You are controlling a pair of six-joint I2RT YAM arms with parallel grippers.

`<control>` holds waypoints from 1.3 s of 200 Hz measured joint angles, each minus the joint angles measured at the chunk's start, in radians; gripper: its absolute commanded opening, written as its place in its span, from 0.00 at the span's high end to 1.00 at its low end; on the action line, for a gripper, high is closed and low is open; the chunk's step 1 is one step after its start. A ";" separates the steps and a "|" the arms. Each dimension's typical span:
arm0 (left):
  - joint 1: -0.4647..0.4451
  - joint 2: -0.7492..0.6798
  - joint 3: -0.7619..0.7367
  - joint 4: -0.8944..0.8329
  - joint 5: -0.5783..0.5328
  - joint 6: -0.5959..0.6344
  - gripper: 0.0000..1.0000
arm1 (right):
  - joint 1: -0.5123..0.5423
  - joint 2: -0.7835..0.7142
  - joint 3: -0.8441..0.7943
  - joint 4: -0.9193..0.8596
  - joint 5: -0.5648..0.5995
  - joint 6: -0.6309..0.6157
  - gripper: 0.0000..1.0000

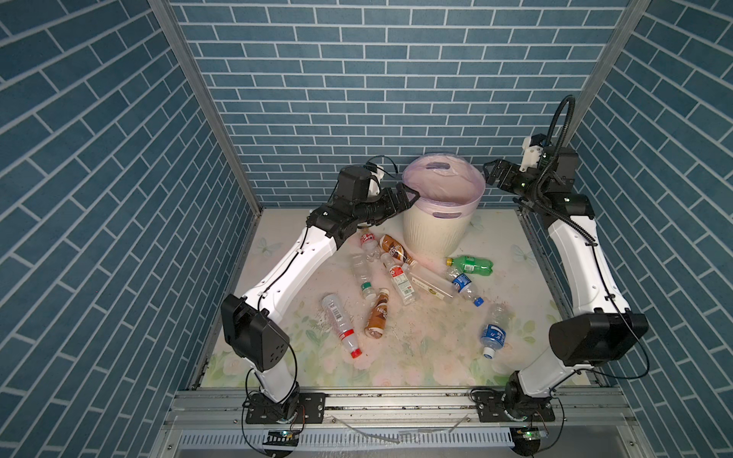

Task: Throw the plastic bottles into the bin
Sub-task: 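Open the right gripper above the bin to drop the clear bottle, then lower the left gripper onto the red-label yellow-cap soda bottle while the right gripper returns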

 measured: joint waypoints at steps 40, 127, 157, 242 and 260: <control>0.029 -0.029 -0.053 0.003 0.000 0.002 0.01 | -0.035 0.175 0.111 -0.046 -0.075 0.030 0.01; 0.059 -0.050 -0.127 0.020 0.001 -0.006 0.01 | 0.006 0.249 0.137 -0.021 -0.213 0.128 0.01; 0.060 -0.051 -0.136 0.028 0.001 -0.011 0.01 | 0.031 0.249 0.135 -0.006 -0.213 0.137 0.01; 0.090 -0.098 -0.201 0.029 0.000 -0.014 0.01 | 0.122 0.251 0.135 -0.005 -0.209 0.147 0.01; 0.102 -0.117 -0.220 0.029 0.000 -0.014 0.01 | 0.139 0.252 0.135 -0.003 -0.209 0.147 0.01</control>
